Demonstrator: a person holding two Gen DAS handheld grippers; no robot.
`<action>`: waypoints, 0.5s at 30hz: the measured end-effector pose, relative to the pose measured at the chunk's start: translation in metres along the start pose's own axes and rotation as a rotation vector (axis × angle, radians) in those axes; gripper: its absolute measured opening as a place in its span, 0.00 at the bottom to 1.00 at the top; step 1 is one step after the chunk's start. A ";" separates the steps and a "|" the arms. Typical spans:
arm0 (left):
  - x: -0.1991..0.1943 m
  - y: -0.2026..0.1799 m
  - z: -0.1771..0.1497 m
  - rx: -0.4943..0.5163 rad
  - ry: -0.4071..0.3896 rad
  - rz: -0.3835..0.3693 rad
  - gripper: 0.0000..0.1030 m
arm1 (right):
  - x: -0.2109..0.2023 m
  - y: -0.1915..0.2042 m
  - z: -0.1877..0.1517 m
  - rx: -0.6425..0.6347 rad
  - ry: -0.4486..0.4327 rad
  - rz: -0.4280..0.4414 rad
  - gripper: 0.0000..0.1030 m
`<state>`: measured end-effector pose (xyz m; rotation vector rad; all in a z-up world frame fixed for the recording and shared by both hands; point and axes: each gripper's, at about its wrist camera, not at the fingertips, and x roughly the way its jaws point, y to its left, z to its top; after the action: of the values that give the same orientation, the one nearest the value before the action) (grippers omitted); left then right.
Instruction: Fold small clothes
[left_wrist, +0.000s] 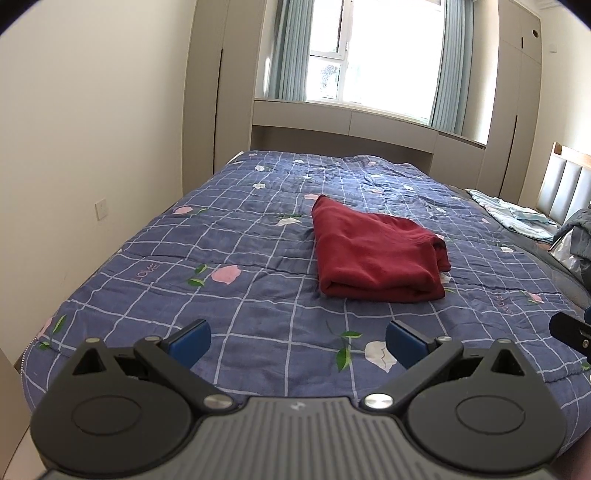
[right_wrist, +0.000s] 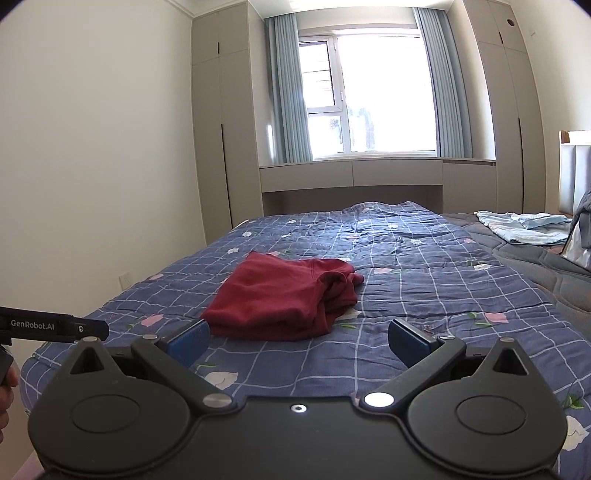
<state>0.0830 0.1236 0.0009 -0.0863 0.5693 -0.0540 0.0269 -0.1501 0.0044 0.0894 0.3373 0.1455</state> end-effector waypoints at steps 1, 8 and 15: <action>0.000 0.000 -0.001 0.003 0.003 0.002 1.00 | 0.000 0.000 -0.001 0.002 0.001 0.000 1.00; 0.003 -0.003 -0.004 0.014 0.014 0.001 1.00 | 0.003 -0.002 -0.004 0.009 0.012 0.002 1.00; 0.009 -0.005 -0.003 0.030 0.042 -0.005 1.00 | 0.005 -0.003 -0.006 0.015 0.022 0.001 1.00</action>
<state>0.0885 0.1173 -0.0058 -0.0572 0.6105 -0.0694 0.0296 -0.1515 -0.0030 0.1026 0.3605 0.1448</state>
